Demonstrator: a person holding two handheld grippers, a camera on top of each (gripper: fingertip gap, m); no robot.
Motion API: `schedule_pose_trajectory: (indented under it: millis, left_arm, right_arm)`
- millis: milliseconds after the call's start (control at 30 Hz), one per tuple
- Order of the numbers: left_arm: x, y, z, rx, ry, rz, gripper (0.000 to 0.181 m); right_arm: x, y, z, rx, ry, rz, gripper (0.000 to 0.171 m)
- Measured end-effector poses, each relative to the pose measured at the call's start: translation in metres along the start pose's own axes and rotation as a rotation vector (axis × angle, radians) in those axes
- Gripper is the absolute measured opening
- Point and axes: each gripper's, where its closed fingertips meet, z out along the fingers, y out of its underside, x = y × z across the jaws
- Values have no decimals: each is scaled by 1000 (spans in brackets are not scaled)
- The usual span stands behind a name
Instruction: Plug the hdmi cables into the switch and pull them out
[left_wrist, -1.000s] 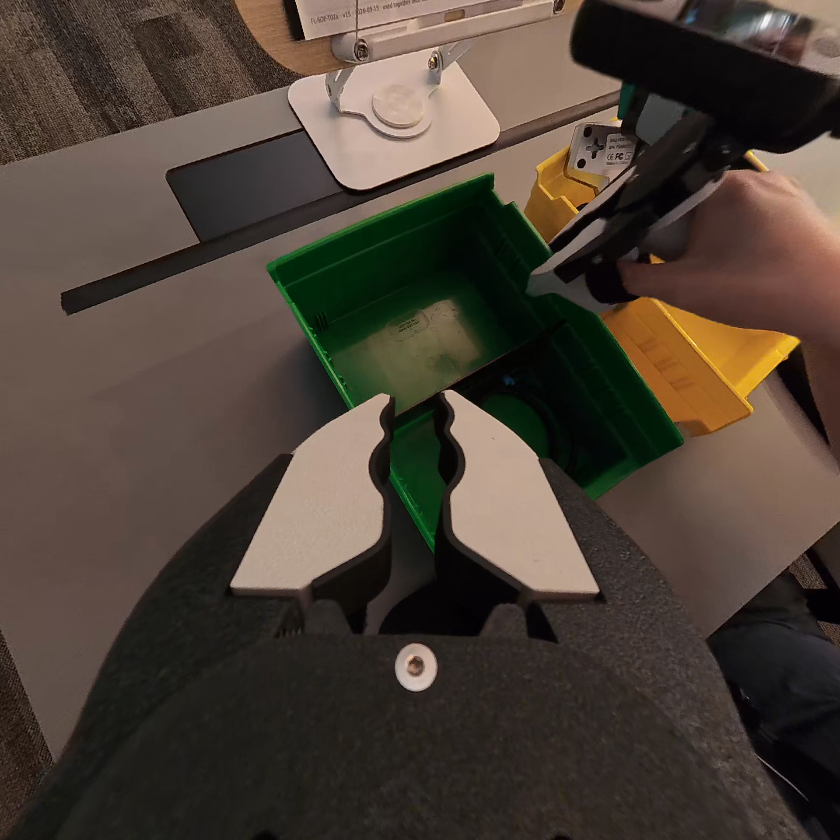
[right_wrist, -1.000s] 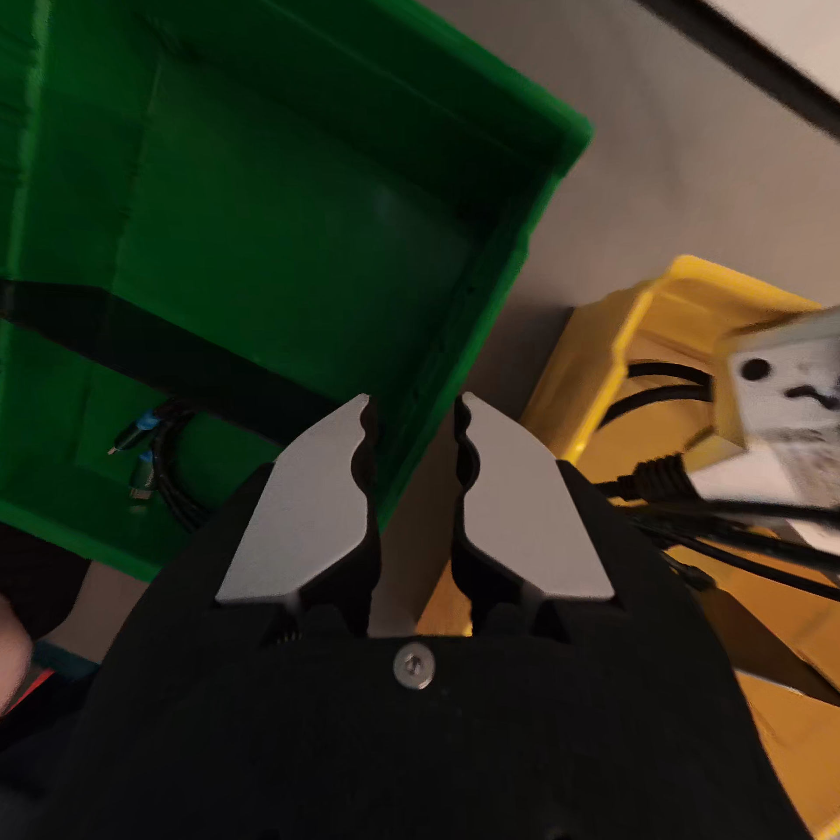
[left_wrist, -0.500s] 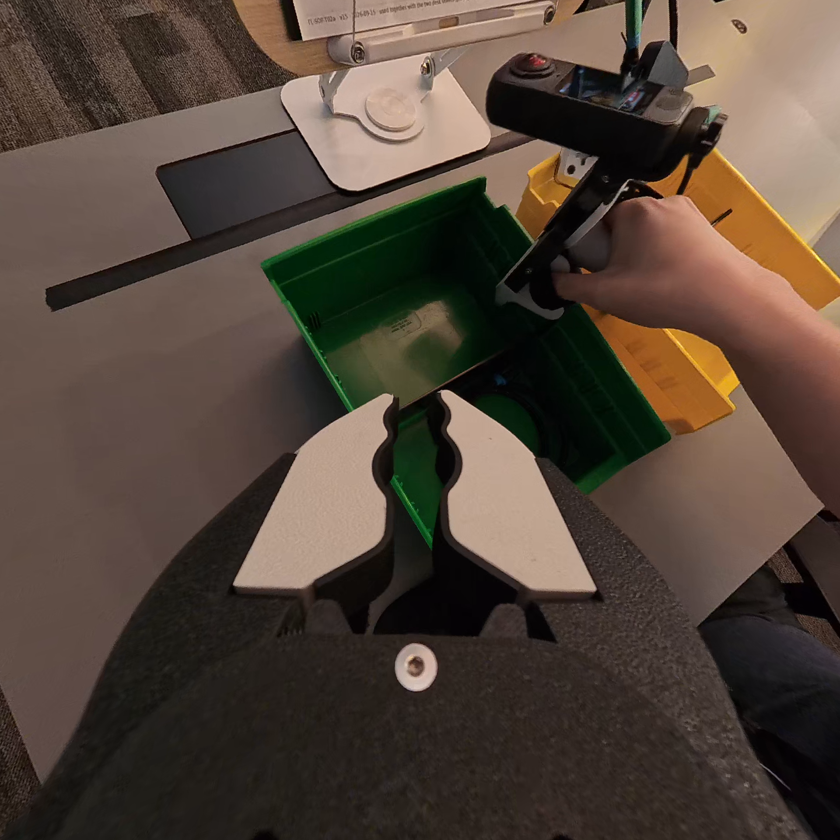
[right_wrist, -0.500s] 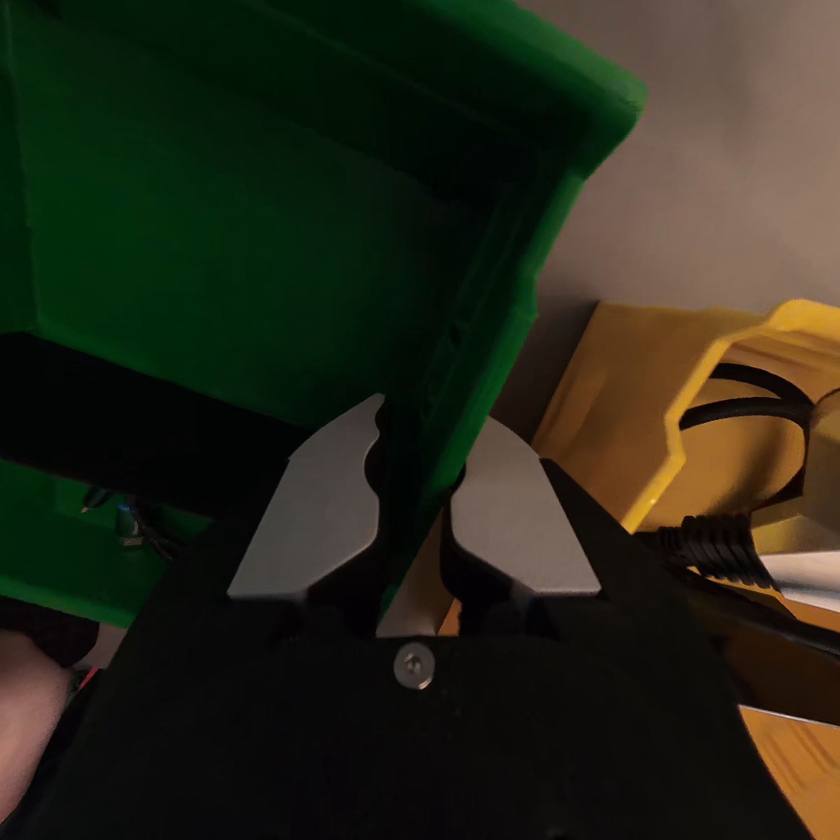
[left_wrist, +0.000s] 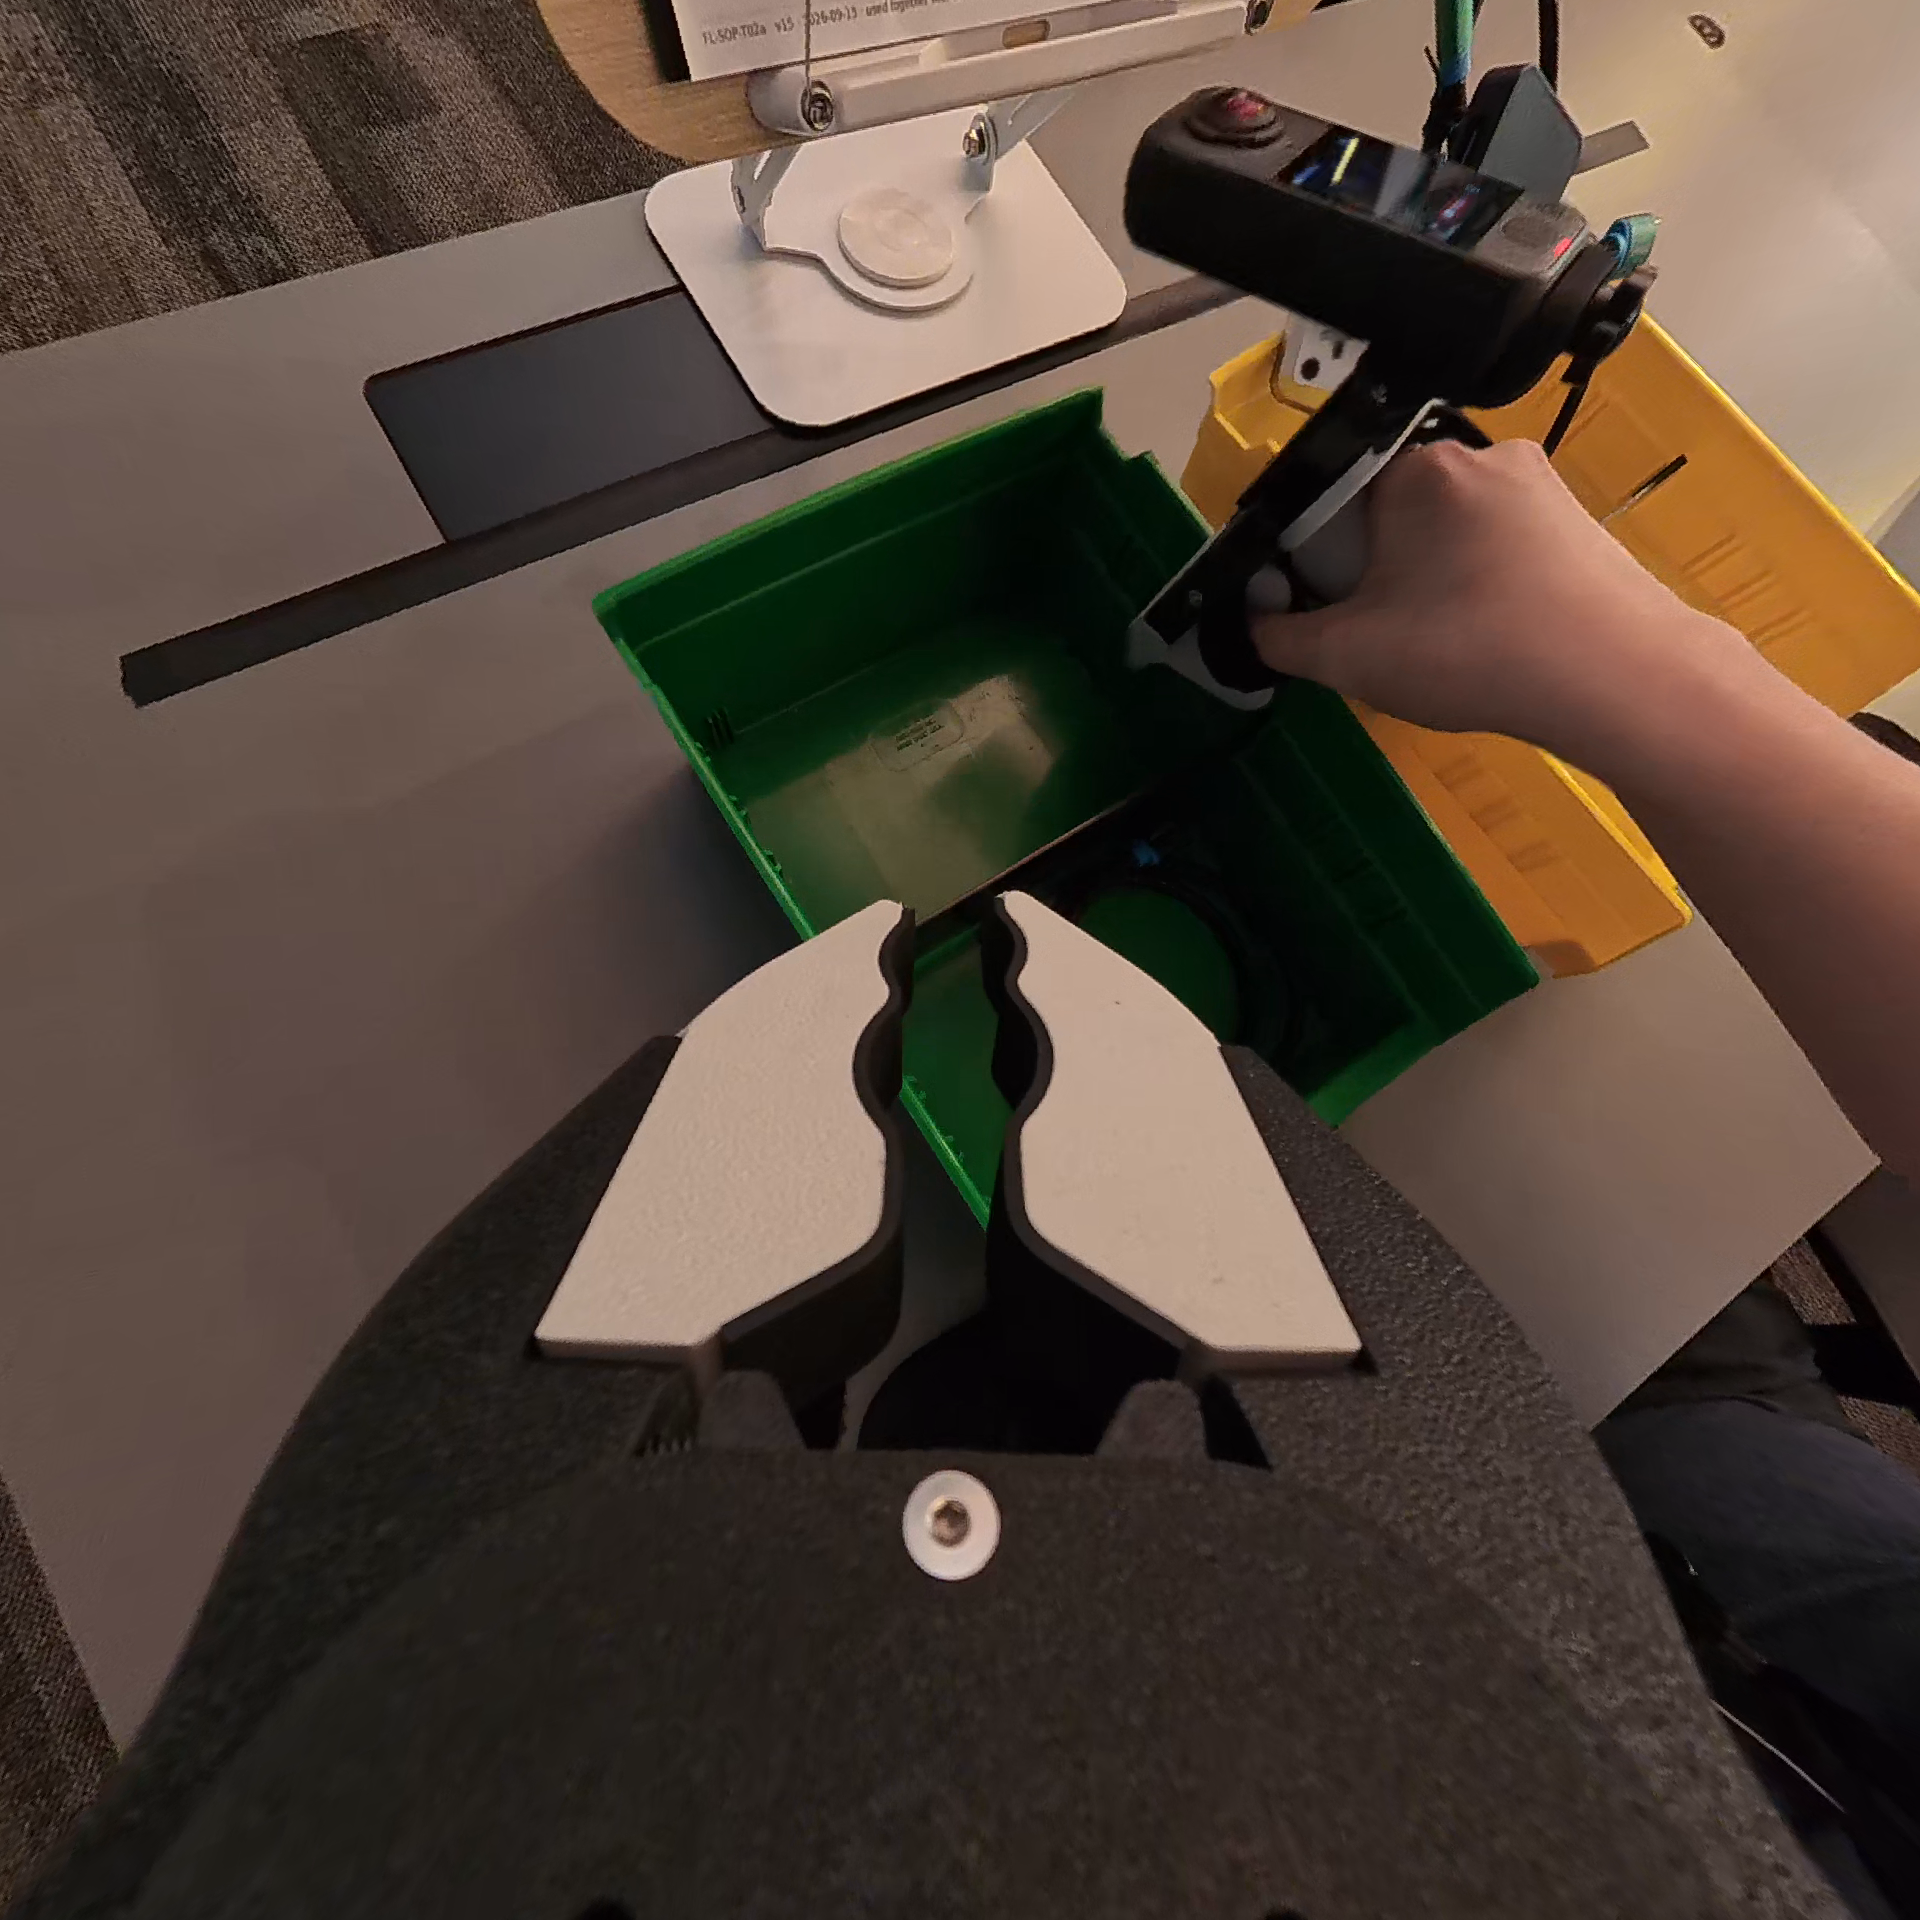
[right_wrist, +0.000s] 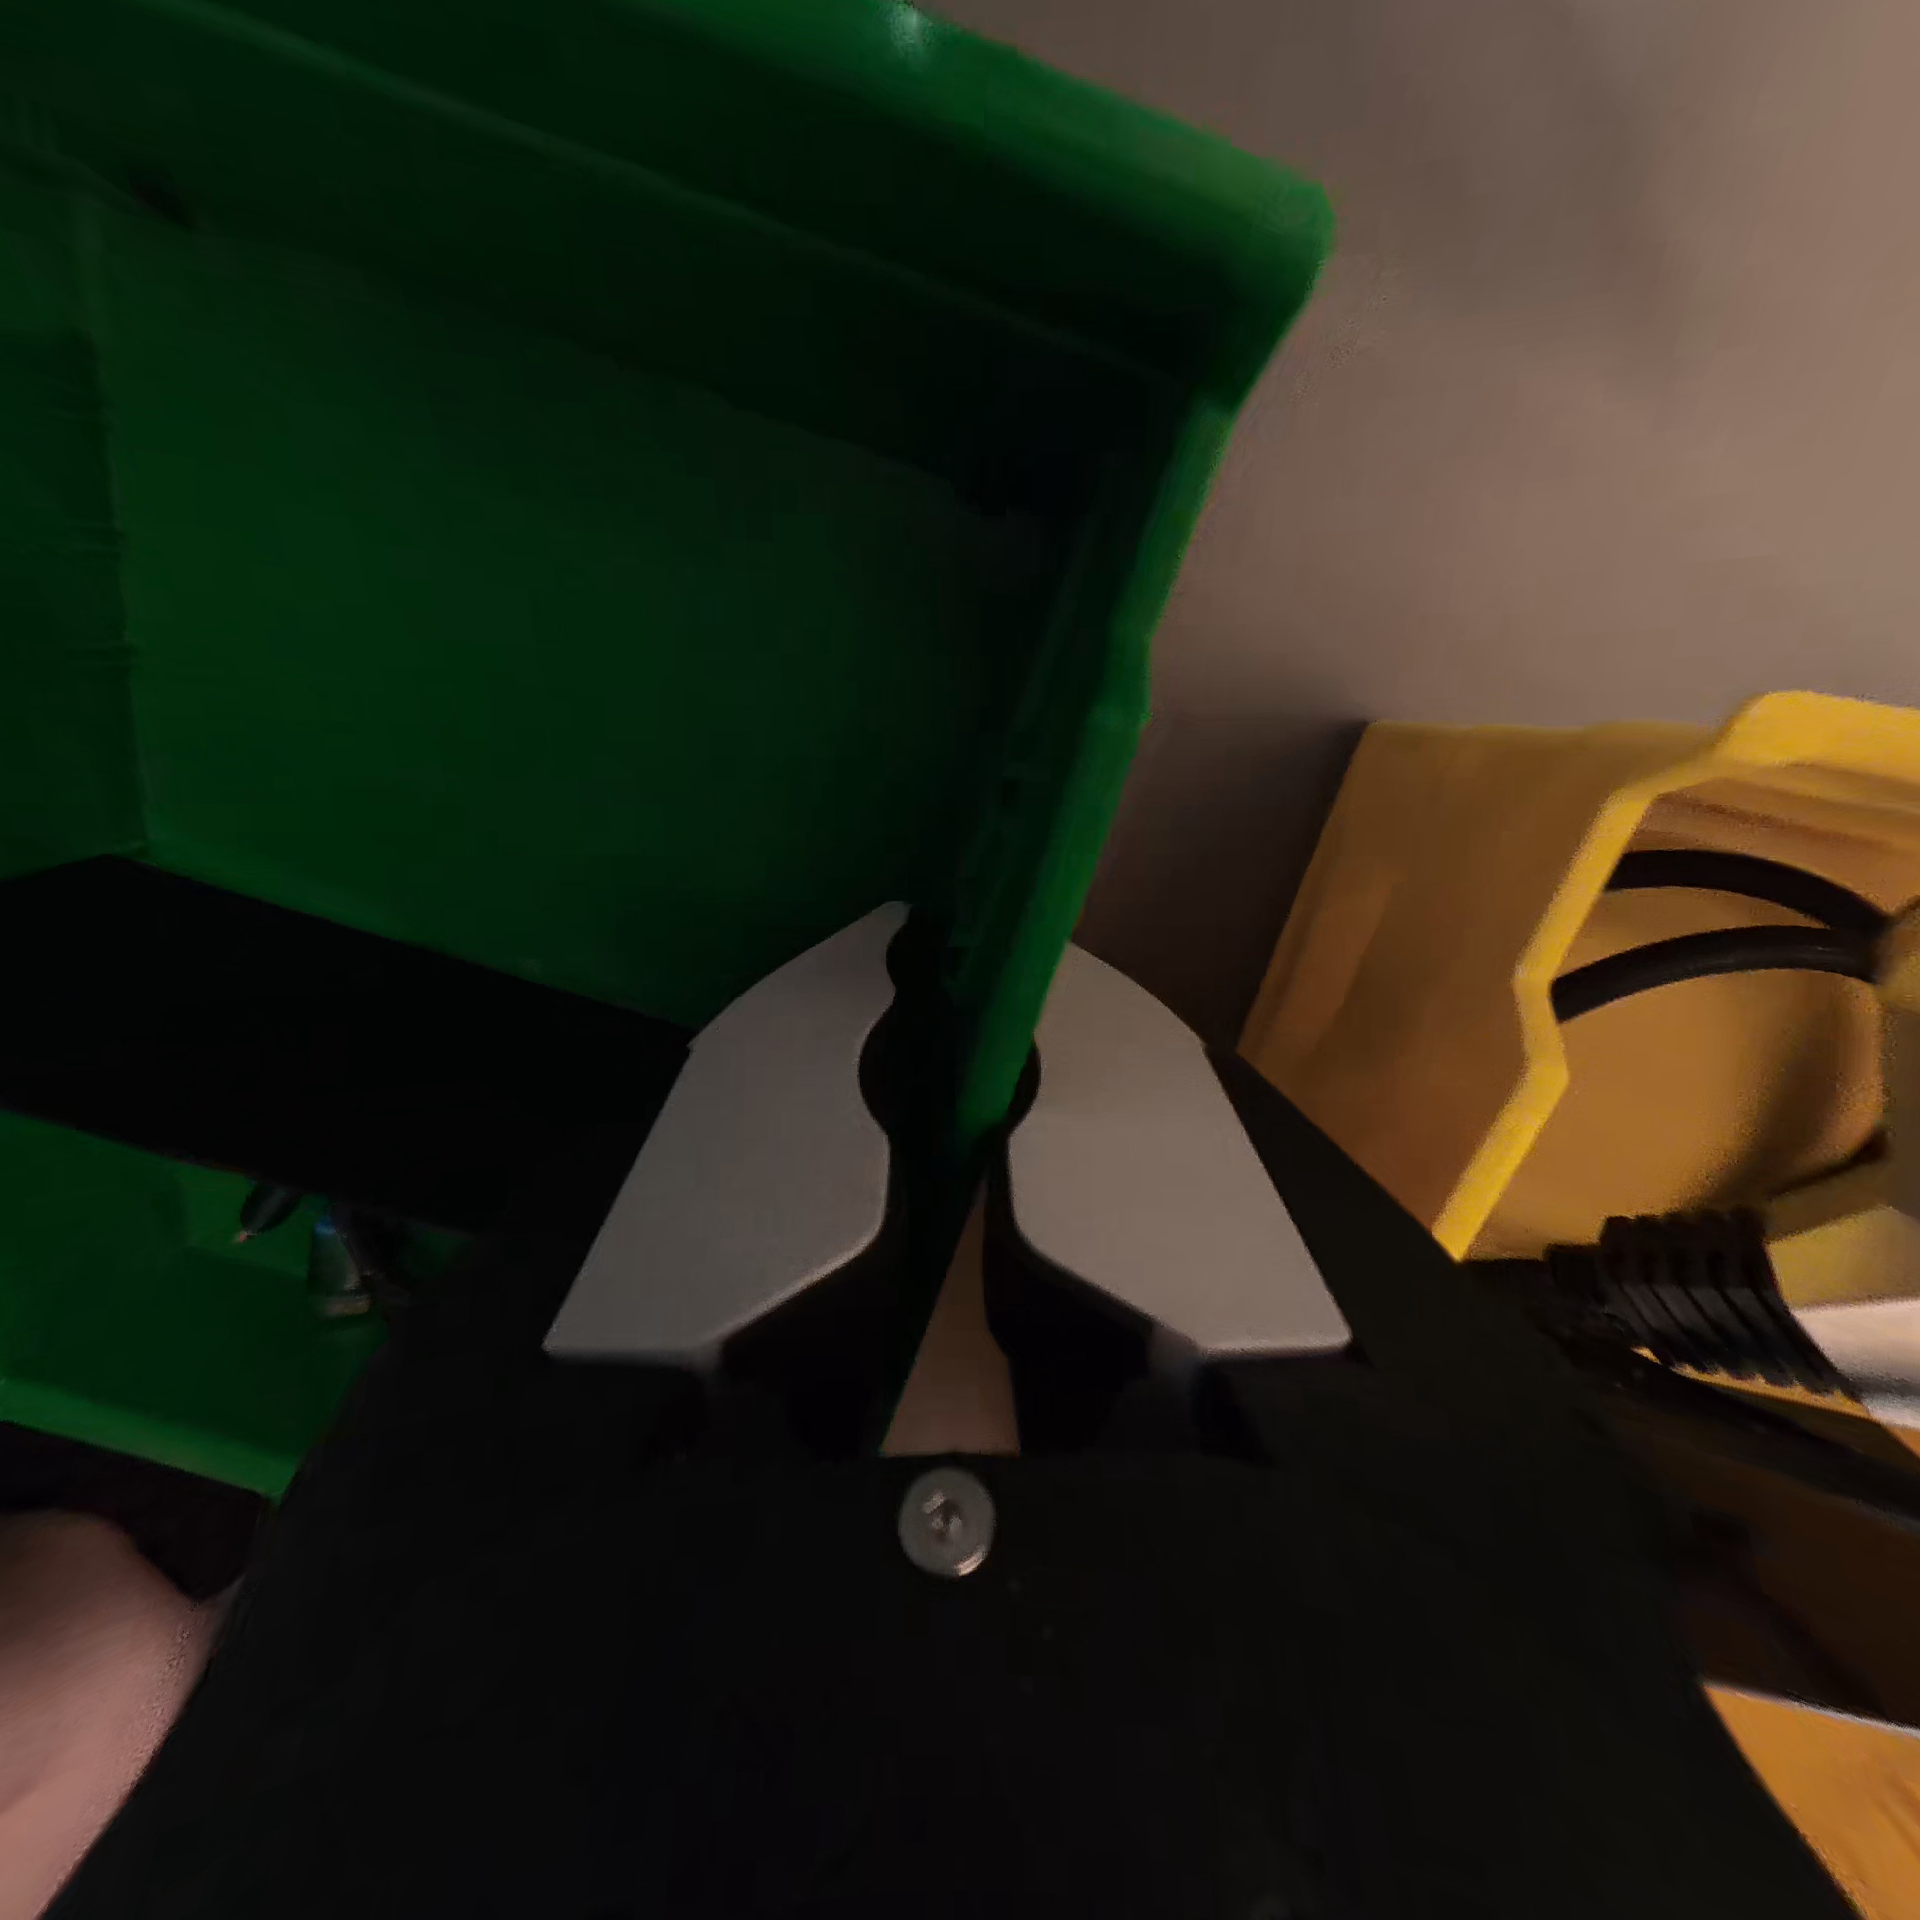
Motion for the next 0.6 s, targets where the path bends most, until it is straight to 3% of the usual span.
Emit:
schedule_pose_trajectory:
  millis: [233,600]
  left_arm:
    - [-8,1,-5,14,2,-16,11]
    - [-26,3,-17,73,28,-87,10]
  right_arm:
    - [-5,-5,2,-26,-111,90,6]
    - [-21,0,-6,-213,-128,99,6]
